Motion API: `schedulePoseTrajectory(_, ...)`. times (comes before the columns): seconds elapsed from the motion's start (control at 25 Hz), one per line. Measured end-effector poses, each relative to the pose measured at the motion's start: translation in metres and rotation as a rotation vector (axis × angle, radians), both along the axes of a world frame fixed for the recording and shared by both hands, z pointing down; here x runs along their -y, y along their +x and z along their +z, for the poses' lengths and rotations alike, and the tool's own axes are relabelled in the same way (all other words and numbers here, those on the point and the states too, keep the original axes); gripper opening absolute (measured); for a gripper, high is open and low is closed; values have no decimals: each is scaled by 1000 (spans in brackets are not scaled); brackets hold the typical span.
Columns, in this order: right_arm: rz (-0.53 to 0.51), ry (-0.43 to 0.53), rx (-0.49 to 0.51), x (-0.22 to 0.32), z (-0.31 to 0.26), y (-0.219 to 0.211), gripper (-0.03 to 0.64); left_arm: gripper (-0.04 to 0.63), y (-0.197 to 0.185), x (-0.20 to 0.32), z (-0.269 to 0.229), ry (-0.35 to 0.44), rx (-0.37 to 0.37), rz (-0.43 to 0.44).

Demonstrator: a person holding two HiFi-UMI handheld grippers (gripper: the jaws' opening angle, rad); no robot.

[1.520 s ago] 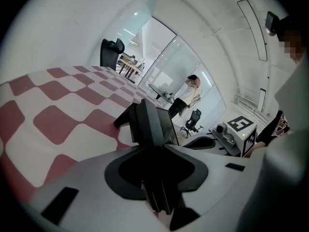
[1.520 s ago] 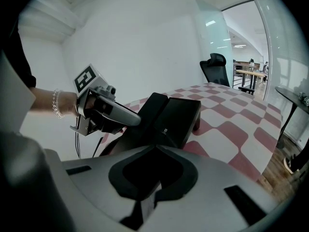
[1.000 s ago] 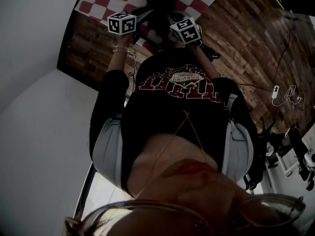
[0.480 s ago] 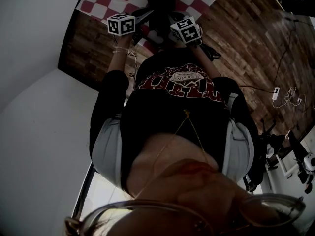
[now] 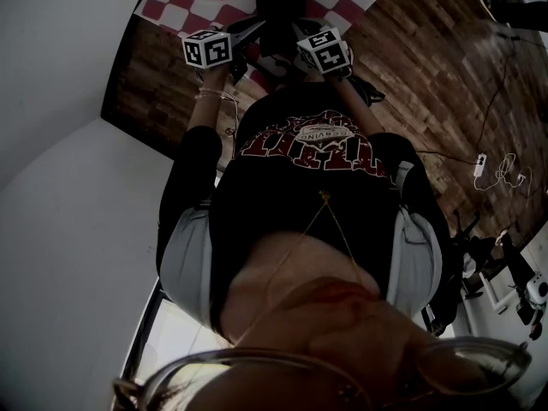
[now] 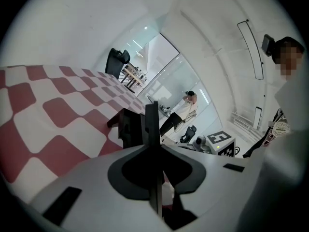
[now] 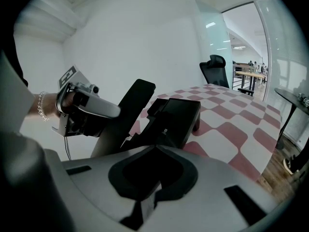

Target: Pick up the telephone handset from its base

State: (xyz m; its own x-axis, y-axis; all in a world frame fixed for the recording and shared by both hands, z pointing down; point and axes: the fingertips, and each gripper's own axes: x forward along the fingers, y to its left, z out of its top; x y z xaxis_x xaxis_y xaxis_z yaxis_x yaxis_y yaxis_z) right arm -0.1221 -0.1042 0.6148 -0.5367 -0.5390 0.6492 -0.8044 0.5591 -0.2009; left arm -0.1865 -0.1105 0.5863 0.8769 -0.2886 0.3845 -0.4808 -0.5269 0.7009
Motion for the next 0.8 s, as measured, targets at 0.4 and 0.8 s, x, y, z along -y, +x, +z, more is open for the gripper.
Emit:
schedulePoseTrajectory(0.4,-4,20,7,3,2,1,17,75,-8,-2,-27,5,-67,-51)
schedulePoseTrajectory(0.8,-5,25,3,6,3,2,17,75,-9,-4,-47,37,-66,-44)
